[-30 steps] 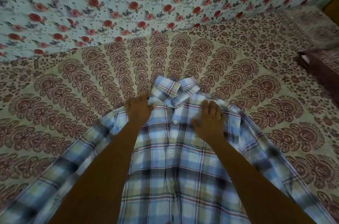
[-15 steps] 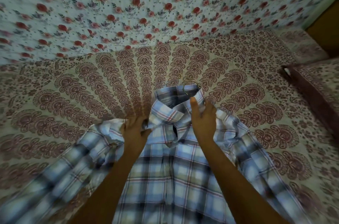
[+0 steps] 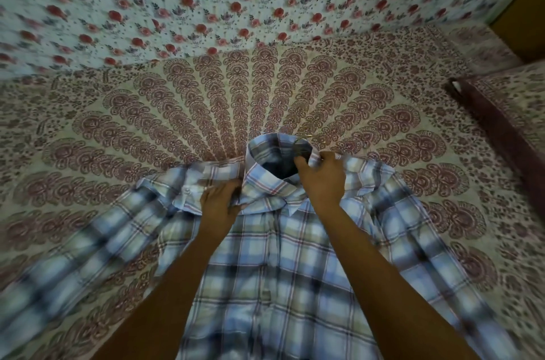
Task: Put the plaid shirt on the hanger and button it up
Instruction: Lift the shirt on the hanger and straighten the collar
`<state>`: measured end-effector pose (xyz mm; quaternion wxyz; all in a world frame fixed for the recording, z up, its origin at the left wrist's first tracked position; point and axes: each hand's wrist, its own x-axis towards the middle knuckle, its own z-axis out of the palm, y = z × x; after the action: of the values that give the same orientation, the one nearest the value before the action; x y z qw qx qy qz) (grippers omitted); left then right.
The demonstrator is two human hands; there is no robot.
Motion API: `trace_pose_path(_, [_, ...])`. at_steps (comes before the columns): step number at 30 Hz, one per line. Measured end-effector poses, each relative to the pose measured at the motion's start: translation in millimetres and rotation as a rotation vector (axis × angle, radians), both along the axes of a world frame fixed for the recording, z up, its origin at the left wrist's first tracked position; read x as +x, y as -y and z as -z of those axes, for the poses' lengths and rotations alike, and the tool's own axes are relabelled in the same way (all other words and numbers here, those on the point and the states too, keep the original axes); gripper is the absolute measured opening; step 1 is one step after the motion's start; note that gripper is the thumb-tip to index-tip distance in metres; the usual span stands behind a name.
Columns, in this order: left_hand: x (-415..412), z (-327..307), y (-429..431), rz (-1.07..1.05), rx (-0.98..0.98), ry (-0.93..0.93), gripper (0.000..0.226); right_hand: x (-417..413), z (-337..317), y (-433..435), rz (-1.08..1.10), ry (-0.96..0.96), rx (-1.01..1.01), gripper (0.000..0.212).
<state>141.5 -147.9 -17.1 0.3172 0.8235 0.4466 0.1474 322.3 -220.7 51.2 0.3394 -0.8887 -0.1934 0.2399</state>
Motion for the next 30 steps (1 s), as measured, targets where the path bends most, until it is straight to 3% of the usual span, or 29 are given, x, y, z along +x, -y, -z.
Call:
trace_pose_path(3, [-9.2, 4.5, 0.4, 0.028, 0.063, -0.080, 0.049, -6.3, -5.3, 11.8, -0.098, -0.005, 0.083, 0.051])
trace_pose_path(6, [-10.0, -1.2, -1.7, -0.032, 0.082, -0.209, 0.039, -6.1, -10.4, 26.3, -0.152, -0.002, 0.089, 0.044])
trace_pose_path(9, [-1.9, -11.4, 0.0, -0.051, -0.012, -0.263, 0.024, 1.3, -6.7, 35.0, -0.157, 0.012, 0.087, 0.023])
trace_pose_path(11, [6.2, -23.3, 1.9, -0.108, -0.111, -0.177, 0.018, 5.7, -2.4, 36.4, -0.119, -0.010, 0.101, 0.023])
trace_pose_path(14, [28.9, -46.3, 6.6, -0.338, -0.494, 0.177, 0.027, 7.4, 3.6, 35.5, -0.014, -0.103, 0.187, 0.028])
trace_pose_path(16, [43.5, -54.1, 9.1, -0.352, -0.688, 0.269, 0.040, 5.9, 5.5, 32.3, 0.077, -0.168, 0.272, 0.025])
trace_pose_path(18, [51.4, -57.7, 12.1, -0.287, -0.657, 0.213, 0.064, 5.9, 2.0, 28.5, 0.159, -0.241, 0.341, 0.022])
trace_pose_path(19, [55.0, -56.8, 12.4, -0.303, -0.597, 0.203, 0.062, 7.6, 0.7, 26.8, 0.195, -0.287, 0.372, 0.022])
trace_pose_path(23, [67.2, -52.5, 9.6, -0.385, -0.398, 0.176, 0.019, 20.2, 3.9, 23.3, 0.247, -0.396, 0.364, 0.034])
trace_pose_path(24, [69.3, -52.0, 8.3, -0.397, -0.373, 0.165, 0.020, 23.9, 6.1, 23.2, 0.232, -0.401, 0.386, 0.033])
trace_pose_path(26, [72.0, -52.1, 3.4, -0.430, -0.402, 0.179, 0.037, 29.1, 9.3, 22.5, 0.210, -0.402, 0.429, 0.024])
trace_pose_path(30, [68.6, -54.5, -7.3, -0.520, -0.611, 0.287, 0.035, 37.6, 17.6, 22.3, 0.137, -0.367, 0.478, 0.016])
